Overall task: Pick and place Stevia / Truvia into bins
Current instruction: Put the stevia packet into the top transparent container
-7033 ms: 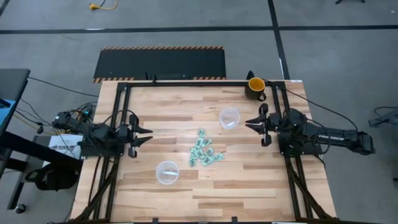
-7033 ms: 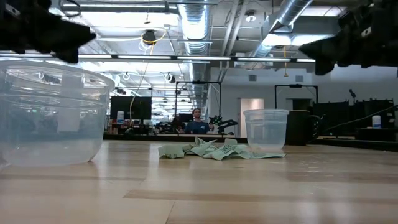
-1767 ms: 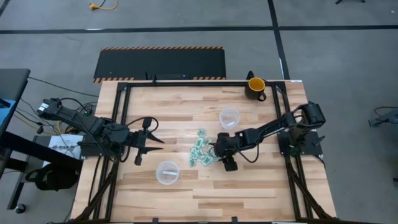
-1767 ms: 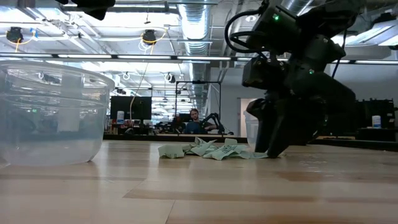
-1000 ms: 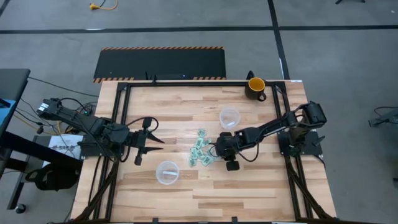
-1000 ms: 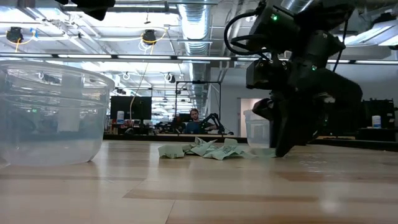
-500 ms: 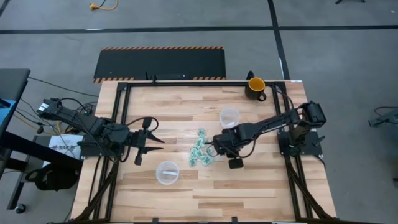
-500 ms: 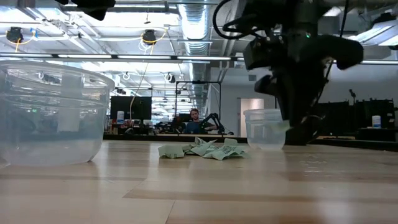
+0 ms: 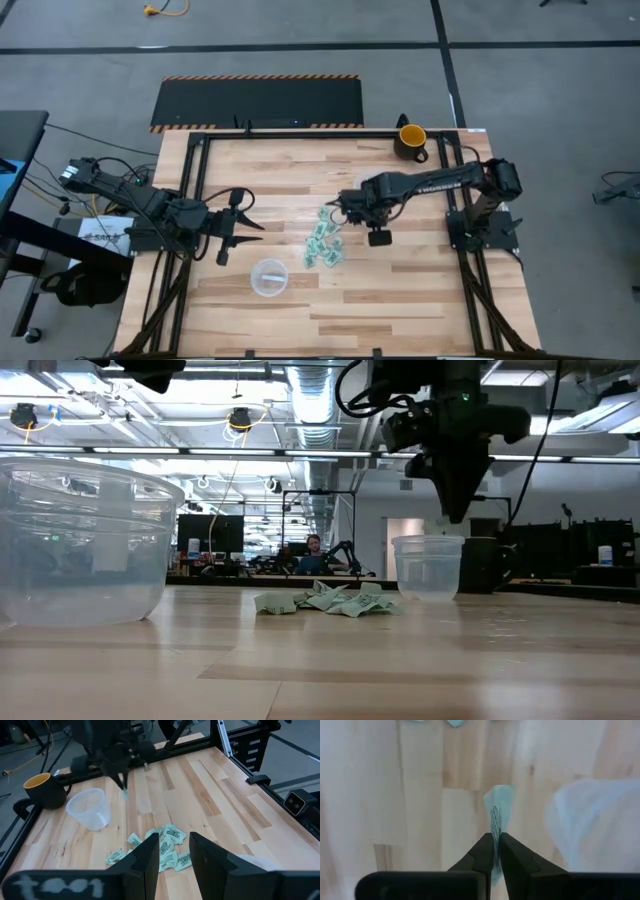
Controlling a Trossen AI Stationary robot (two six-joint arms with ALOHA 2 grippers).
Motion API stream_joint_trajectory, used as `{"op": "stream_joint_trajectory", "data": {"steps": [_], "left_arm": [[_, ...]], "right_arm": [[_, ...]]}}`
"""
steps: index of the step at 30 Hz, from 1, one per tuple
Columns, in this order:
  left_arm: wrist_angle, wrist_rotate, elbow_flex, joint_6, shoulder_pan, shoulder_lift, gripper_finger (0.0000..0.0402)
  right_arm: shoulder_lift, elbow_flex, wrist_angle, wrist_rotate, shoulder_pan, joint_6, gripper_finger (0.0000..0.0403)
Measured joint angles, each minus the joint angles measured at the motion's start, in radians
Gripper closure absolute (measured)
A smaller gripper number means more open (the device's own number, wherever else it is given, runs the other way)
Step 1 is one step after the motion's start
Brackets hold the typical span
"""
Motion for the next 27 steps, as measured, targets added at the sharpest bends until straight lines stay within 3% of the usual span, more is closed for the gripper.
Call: {"op": "stream_joint_trajectory", "data": {"steps": [11, 21, 27], "left_arm": [[-0.003, -0.001, 0.0, -0.046, 0.0, 0.0, 0.0303], [-0.003, -0.001, 0.0, -0.072, 0.0, 0.0, 0.0303], [-0.003, -0.002, 0.0, -0.092, 0.0, 0.0, 0.0303]], "right_arm": [[-0.002, 0.11, -0.095, 0.0, -0.158, -0.115, 0.038], [-0.002, 0.118, -0.097, 0.0, -0.305, -0.168, 0.0386], [-0.002, 0.118, -0.106, 0.0, -0.332, -0.169, 0.0377]]}}
